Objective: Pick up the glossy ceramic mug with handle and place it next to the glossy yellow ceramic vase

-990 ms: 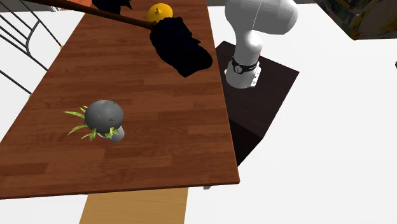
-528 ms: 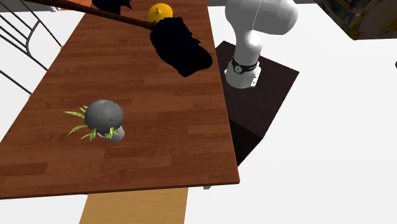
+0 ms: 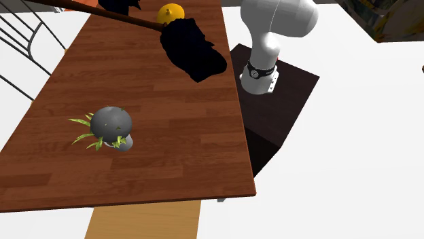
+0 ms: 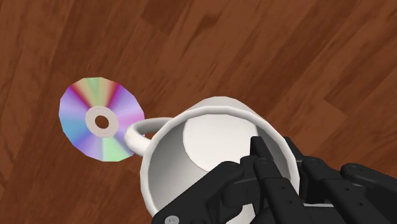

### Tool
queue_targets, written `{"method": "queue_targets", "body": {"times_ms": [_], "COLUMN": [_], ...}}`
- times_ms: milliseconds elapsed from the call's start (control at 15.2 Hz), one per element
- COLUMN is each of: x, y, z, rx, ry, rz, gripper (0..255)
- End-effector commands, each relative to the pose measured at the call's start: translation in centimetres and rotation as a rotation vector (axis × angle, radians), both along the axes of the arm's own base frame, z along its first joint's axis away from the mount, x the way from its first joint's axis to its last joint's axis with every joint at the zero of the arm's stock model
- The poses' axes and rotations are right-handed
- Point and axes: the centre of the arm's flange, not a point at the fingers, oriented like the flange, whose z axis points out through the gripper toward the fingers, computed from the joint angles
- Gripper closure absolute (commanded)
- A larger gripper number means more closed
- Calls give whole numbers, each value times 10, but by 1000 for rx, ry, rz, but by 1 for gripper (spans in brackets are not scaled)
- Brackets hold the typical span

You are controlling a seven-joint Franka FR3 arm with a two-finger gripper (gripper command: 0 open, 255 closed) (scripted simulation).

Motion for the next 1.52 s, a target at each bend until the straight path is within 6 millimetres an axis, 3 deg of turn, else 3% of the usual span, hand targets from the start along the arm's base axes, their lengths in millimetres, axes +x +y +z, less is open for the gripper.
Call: {"method": "queue_targets", "body": {"times_ms": [0, 594, 660, 990, 1254, 1452], "x": [1, 1, 1, 1, -1, -1], "y": [-2, -2, -2, -2, 1, 1], "z": [-10, -15, -15, -15, 35, 35], "rx": [-1, -1, -1, -1, -1, -1], "ry": [0, 0, 0, 0, 0, 0], "rz": [0, 0, 0, 0, 0, 0], "gripper": [255, 255, 0, 0, 0, 0]}}
